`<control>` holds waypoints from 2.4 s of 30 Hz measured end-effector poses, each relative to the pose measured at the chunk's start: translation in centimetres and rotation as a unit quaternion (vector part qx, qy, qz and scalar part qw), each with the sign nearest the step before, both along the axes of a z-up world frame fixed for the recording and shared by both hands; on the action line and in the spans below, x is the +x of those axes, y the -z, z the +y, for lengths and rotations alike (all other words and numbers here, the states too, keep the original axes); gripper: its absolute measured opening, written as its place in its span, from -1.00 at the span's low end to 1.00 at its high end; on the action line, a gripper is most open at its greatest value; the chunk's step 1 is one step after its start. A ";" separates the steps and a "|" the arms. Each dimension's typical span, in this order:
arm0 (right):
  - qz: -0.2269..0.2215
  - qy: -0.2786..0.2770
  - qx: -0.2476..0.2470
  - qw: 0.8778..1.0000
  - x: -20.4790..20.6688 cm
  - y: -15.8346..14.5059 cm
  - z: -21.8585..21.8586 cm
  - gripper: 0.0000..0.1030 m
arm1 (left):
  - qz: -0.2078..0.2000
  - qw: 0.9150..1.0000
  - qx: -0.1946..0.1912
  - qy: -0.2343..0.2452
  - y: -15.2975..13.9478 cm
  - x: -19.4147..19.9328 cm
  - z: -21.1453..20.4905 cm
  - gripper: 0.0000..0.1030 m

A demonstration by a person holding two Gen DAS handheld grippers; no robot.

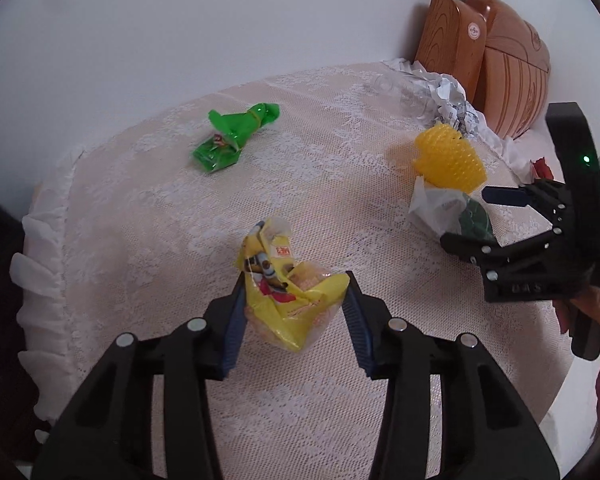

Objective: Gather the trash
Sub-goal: 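Grasp the yellow minion wrapper with the left tool while the right tool grasps the tissue packet, then drop the minion wrapper into the basket with the left tool while the right tool carries the tissue packet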

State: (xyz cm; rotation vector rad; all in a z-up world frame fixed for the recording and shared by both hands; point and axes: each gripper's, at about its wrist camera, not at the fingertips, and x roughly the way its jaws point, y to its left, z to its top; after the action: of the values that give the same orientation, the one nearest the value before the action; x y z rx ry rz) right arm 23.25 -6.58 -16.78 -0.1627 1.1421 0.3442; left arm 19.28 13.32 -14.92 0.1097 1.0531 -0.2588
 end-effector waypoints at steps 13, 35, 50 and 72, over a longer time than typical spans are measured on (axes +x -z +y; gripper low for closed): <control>0.025 0.036 0.079 0.996 -1.5 -1.0 -0.3 0.20 | -0.003 1.000 -0.001 -0.013 -0.5 -1.5 0.4 -0.15; 0.047 0.300 0.126 0.945 -30.5 -2.8 -17.3 0.20 | 0.037 0.951 -0.040 0.303 -2.4 -19.4 -22.9 -0.15; 0.021 0.408 0.134 0.903 -39.4 -2.4 -28.2 0.21 | 0.039 0.930 -0.014 0.366 -2.2 -27.7 -30.9 -0.14; 0.027 0.518 0.089 0.850 -50.0 -1.9 -31.3 0.21 | 0.133 0.835 0.083 0.527 12.4 -35.4 -40.4 -0.14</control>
State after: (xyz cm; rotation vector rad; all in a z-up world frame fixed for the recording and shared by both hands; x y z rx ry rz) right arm -26.70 -37.87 -14.88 0.6294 1.0915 -0.5185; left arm -16.14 -27.07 -27.34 0.8467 1.2037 -1.2132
